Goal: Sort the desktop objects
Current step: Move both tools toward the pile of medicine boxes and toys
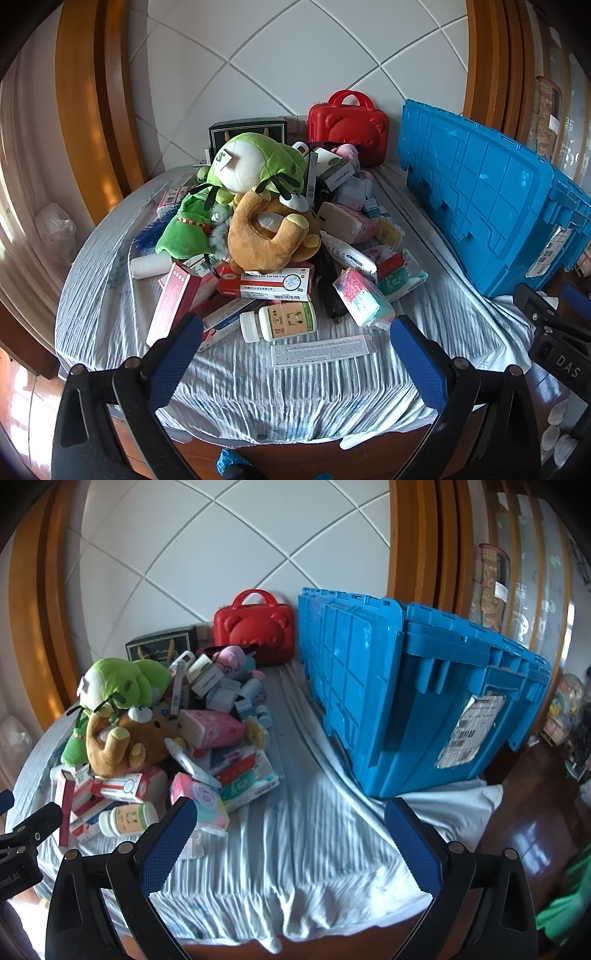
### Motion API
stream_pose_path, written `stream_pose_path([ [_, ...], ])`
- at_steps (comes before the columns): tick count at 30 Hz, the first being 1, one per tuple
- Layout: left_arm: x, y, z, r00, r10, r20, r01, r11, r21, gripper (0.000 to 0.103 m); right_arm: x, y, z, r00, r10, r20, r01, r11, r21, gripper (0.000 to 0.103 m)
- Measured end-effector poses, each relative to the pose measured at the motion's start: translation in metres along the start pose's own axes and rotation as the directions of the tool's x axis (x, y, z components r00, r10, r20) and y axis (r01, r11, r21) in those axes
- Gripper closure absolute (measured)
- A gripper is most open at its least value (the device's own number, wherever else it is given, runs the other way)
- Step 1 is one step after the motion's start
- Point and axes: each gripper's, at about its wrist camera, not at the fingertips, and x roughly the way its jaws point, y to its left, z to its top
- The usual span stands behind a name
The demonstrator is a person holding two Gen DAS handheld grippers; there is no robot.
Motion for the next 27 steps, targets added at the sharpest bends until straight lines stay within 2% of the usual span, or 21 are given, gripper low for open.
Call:
stream_pose_path([
  [27, 0.016, 0.004, -0.014, 0.998, 0.001, -0.069, -0.001, 1.0, 0.002, 0.0, 0.012, 0.004, -0.01, 0.998, 0.004, -0.055, -0.006, 0.999, -0.033, 0.0],
])
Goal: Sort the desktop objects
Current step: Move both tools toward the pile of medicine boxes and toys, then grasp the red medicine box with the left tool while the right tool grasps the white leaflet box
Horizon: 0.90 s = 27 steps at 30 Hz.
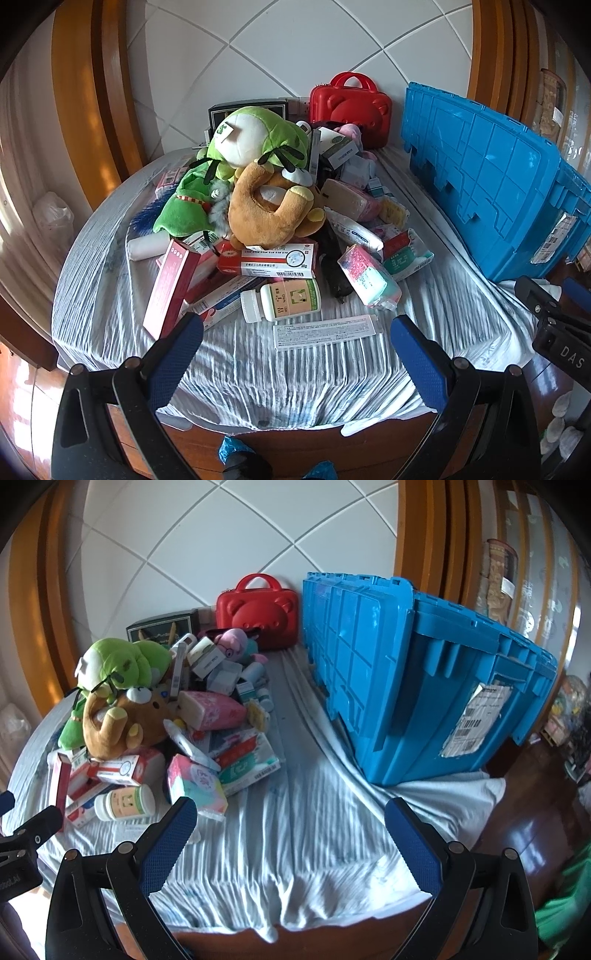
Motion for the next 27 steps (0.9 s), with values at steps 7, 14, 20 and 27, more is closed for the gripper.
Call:
stream_pose_path([
  [7, 0.016, 0.022, -0.006, 0.999, 0.007, -0.052, -0.007, 1.0, -0.011, 0.0, 0.019, 0.017, -0.004, 0.998, 0.018, -0.058, -0.019, 1.0, -0.015, 0.0],
  [14, 0.042, 0.061, -0.009, 0.994, 0.003, -0.11, -0.006, 0.999, -0.031, 0.0, 0.032, 0.044, -0.003, 0.995, 0.033, -0.098, -0.036, 0.999, -0.033, 0.0],
  [20, 0.074, 0.139, -0.024, 0.977, 0.054, -0.205, -0.077, 0.991, -0.107, 0.001, 0.062, 0.066, -0.011, 0.979, 0.056, -0.196, -0.062, 0.998, -0.025, 0.0],
  [27, 0.091, 0.186, -0.02, 0.979, 0.127, -0.159, -0.137, 0.989, -0.052, 0.001, 0.086, 0.092, -0.015, 0.963, 0.062, -0.261, -0.071, 0.997, -0.026, 0.0],
])
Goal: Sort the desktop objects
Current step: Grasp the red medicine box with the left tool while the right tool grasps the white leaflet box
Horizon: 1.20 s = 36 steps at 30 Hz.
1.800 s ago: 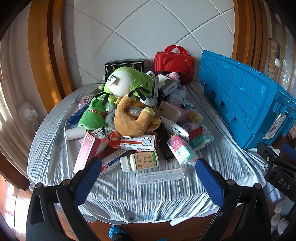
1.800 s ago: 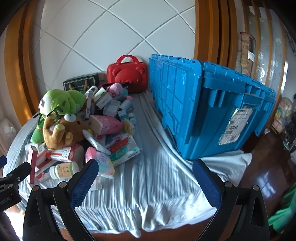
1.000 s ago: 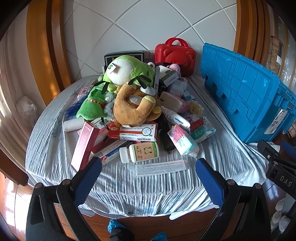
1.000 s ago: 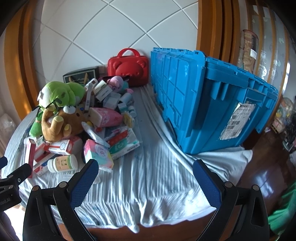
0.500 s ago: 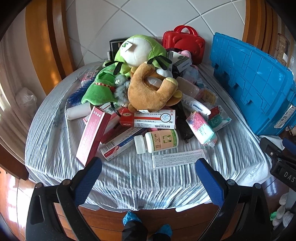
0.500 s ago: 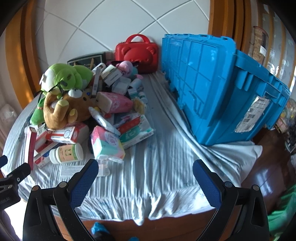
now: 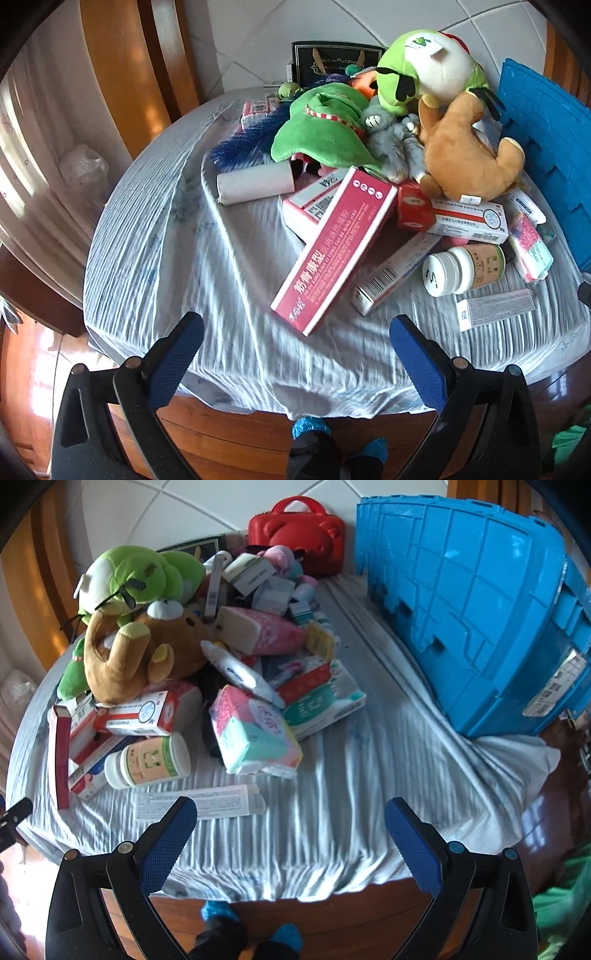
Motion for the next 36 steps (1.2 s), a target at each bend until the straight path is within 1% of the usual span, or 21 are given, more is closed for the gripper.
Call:
stream_pose_path([
  [2, 0.011, 0.0, 0.006, 1.0, -0.002, 0.019, 0.001, 1.0, 0.031, 0.001, 0.004, 0.006, 0.002, 1.0, 0.001, -0.01, -0.001, 1.0, -0.001, 0.0],
  [4, 0.025, -0.003, 0.01, 1.0, -0.017, 0.023, 0.015, 0.997, 0.069, 0.001, 0.005, 0.011, 0.003, 1.0, 0.008, -0.019, -0.008, 1.0, -0.002, 0.0],
  [6, 0.04, -0.005, 0.014, 1.0, -0.026, 0.009, 0.025, 0.994, 0.104, 0.001, 0.008, 0.015, 0.004, 1.0, 0.004, -0.03, -0.004, 1.0, -0.006, 0.0],
  [9, 0.066, -0.007, 0.016, 0.998, -0.052, -0.03, 0.055, 0.99, 0.133, 0.013, 0.012, 0.02, 0.001, 0.998, -0.012, -0.056, 0.011, 1.0, -0.016, 0.0],
  [10, 0.074, -0.007, 0.016, 0.997, -0.062, -0.05, 0.069, 0.988, 0.141, 0.02, 0.014, 0.021, 0.0, 0.998, -0.021, -0.066, 0.019, 1.0, -0.023, 0.002],
  [11, 0.077, -0.004, 0.018, 0.997, -0.079, -0.021, 0.081, 0.989, 0.127, 0.023, 0.015, 0.022, -0.002, 0.997, -0.026, -0.073, 0.024, 0.999, -0.029, 0.01],
  [12, 0.081, -0.002, 0.02, 0.996, -0.084, -0.018, 0.085, 0.989, 0.123, 0.024, 0.017, 0.023, -0.004, 0.996, -0.03, -0.084, 0.027, 0.999, -0.034, 0.016],
  [13, 0.087, -0.001, 0.023, 0.995, -0.089, -0.034, 0.093, 0.987, 0.131, 0.027, 0.018, 0.025, -0.006, 0.995, -0.029, -0.094, 0.026, 0.999, -0.036, 0.025],
  [16, 0.107, -0.002, 0.027, 0.993, -0.096, -0.069, 0.105, 0.985, 0.138, 0.031, 0.023, 0.03, -0.011, 0.993, -0.005, -0.121, 0.0, 0.999, -0.041, 0.027],
  [18, 0.121, -0.004, 0.025, 0.987, -0.108, -0.118, 0.126, 0.98, 0.154, 0.056, 0.024, 0.037, -0.013, 0.992, 0.008, -0.126, -0.016, 0.998, -0.062, 0.027],
  [19, 0.123, -0.004, 0.024, 0.987, -0.099, -0.127, 0.119, 0.981, 0.154, 0.056, 0.025, 0.04, -0.013, 0.991, 0.017, -0.129, -0.026, 0.997, -0.072, 0.027],
  [24, 0.11, 0.012, 0.017, 0.991, -0.063, -0.116, 0.076, 0.991, 0.113, 0.056, 0.034, 0.057, -0.013, 0.988, 0.046, -0.147, -0.065, 0.99, -0.127, 0.029],
  [26, 0.102, 0.017, 0.014, 0.993, -0.043, -0.114, 0.056, 0.992, 0.116, 0.056, 0.039, 0.058, -0.015, 0.985, 0.06, -0.164, -0.079, 0.99, -0.116, 0.029],
  [30, 0.088, 0.023, 0.012, 0.993, -0.042, -0.114, 0.055, 0.993, 0.108, 0.056, 0.054, 0.059, -0.016, 0.979, 0.06, -0.197, -0.079, 0.993, -0.092, 0.029],
  [32, 0.084, 0.021, 0.011, 0.993, -0.041, -0.114, 0.054, 0.993, 0.108, 0.056, 0.057, 0.065, -0.015, 0.978, 0.061, -0.198, -0.091, 0.986, -0.142, 0.029],
  [34, 0.078, 0.024, 0.009, 0.992, -0.049, -0.117, 0.061, 0.993, 0.102, 0.056, 0.059, 0.072, -0.014, 0.979, 0.058, -0.195, -0.104, 0.967, -0.233, 0.028],
  [36, 0.074, 0.024, 0.005, 0.991, -0.056, -0.12, 0.068, 0.993, 0.098, 0.056, 0.06, 0.079, -0.012, 0.979, 0.064, -0.195, -0.128, 0.934, -0.334, 0.028],
])
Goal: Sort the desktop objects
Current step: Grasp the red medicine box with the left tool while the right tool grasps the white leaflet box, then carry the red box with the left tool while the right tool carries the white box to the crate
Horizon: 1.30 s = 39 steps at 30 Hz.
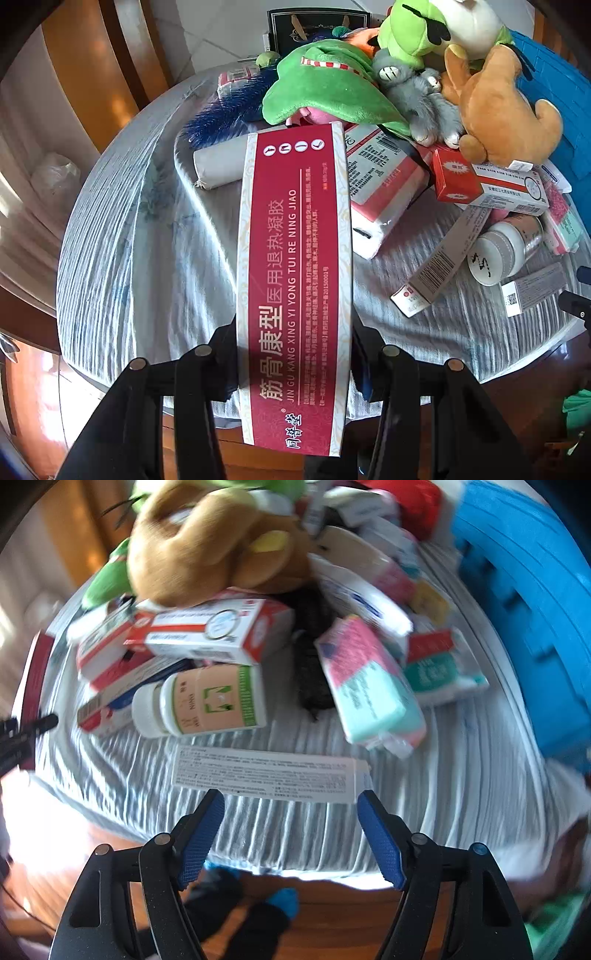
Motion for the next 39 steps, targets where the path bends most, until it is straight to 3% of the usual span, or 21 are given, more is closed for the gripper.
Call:
stream_pose_path([
  [5, -0.013, -0.018, -0.015, 1.0, 0.009, 0.01, -0.008, 1.0, -0.011, 0.056, 0.005, 0.015, 0.005, 0.999, 0.041, 0.003, -0.039, 0.975, -0.217, 0.028],
  [12, -0.04, -0.065, -0.041, 0.997, 0.074, 0.001, -0.074, 0.992, -0.098, 0.056, 0.023, 0.036, 0.009, 0.988, 0.156, -0.017, -0.145, 0.87, -0.472, 0.028],
  [15, -0.047, -0.083, -0.051, 0.996, 0.088, -0.001, -0.087, 0.983, -0.16, 0.056, 0.036, 0.043, 0.009, 0.99, 0.138, -0.026, -0.128, 0.813, -0.568, 0.028],
  [18, -0.045, -0.1, -0.06, 0.995, 0.097, -0.029, -0.101, 0.978, -0.185, 0.056, 0.048, 0.042, 0.011, 0.99, 0.127, -0.055, -0.135, 0.799, -0.586, 0.028],
  [19, -0.043, -0.104, -0.06, 0.995, 0.094, -0.038, -0.1, 0.977, -0.19, 0.056, 0.049, 0.042, 0.011, 0.989, 0.134, -0.058, -0.142, 0.793, -0.593, 0.035],
  [20, -0.04, -0.106, -0.061, 0.995, 0.093, -0.043, -0.1, 0.976, -0.193, 0.056, 0.047, 0.043, 0.01, 0.985, 0.159, -0.066, -0.167, 0.788, -0.593, 0.051],
  [25, -0.046, -0.118, -0.053, 0.995, 0.097, -0.025, -0.1, 0.976, -0.194, 0.056, 0.033, 0.045, 0.006, 0.965, 0.244, -0.098, -0.257, 0.795, -0.549, 0.066],
  [30, -0.066, -0.116, -0.035, 0.996, 0.09, 0.029, -0.082, 0.977, -0.195, 0.056, -0.004, 0.044, 0.008, 0.95, 0.311, -0.04, -0.289, 0.82, -0.495, 0.067],
  [35, -0.101, -0.127, -0.009, 0.989, 0.072, 0.129, -0.054, 0.99, -0.133, 0.056, -0.05, 0.015, 0.037, 0.939, 0.336, 0.075, -0.278, 0.869, -0.41, 0.067],
  [39, -0.137, -0.149, 0.023, 0.971, 0.021, 0.239, -0.01, 0.999, -0.047, 0.056, -0.099, -0.015, 0.068, 0.931, 0.293, 0.218, -0.217, 0.923, -0.317, 0.067],
])
